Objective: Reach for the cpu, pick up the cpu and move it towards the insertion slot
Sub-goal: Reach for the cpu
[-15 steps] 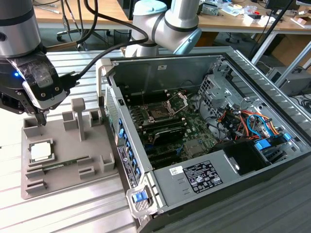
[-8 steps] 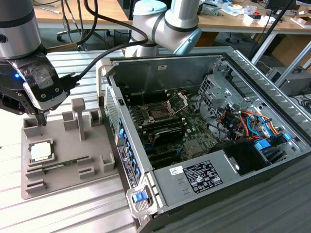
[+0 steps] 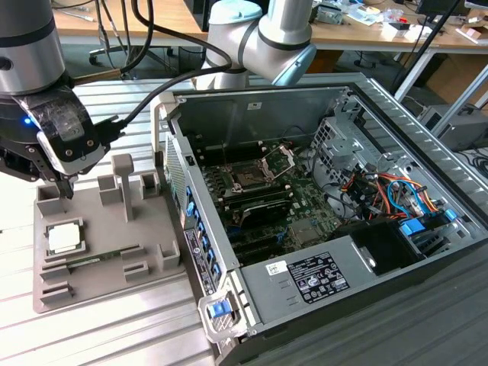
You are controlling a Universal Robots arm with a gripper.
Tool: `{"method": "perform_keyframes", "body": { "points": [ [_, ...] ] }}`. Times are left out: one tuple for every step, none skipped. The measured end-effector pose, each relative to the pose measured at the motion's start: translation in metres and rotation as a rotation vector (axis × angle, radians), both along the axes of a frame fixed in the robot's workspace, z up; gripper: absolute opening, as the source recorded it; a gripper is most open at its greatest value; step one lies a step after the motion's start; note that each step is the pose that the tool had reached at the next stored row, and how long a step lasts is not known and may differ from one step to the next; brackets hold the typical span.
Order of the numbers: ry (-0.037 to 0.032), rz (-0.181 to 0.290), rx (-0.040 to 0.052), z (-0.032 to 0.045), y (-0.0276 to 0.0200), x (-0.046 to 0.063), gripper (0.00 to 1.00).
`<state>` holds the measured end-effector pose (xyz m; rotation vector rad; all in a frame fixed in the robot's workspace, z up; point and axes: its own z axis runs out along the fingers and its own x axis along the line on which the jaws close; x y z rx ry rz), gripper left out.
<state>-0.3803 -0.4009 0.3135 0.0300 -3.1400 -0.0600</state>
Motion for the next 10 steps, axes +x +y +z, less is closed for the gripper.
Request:
{"method": "perform_keyframes", "body": {
  "points": [
    [0.0000, 0.000, 0.0000, -0.0002, 0.0000, 0.0000, 0.11],
    [-0.0001, 0.000, 0.0000, -0.0004, 0.0000, 0.0000, 0.11],
    [0.0000, 0.000, 0.0000, -0.0005, 0.0000, 0.0000, 0.11],
    [0.0000, 0.000, -0.0001, -0.0005, 0.0000, 0.0000, 0.11],
    [-0.0001, 0.000, 0.0000, -0.0007, 0.0000, 0.0000, 0.11],
    [0.0000, 0.000, 0.0000, -0.0009, 0.0000, 0.0000, 0.11],
    [0.0000, 0.000, 0.0000, -0.0010, 0.0000, 0.0000, 0.11],
    [0.0000, 0.000, 0.0000, -0.0011, 0.0000, 0.0000, 0.11],
    [0.0000, 0.000, 0.0000, -0.0012, 0.0000, 0.0000, 0.11],
    [0.0001, 0.000, 0.0000, -0.0013, 0.0000, 0.0000, 0.11]
  ]
}}
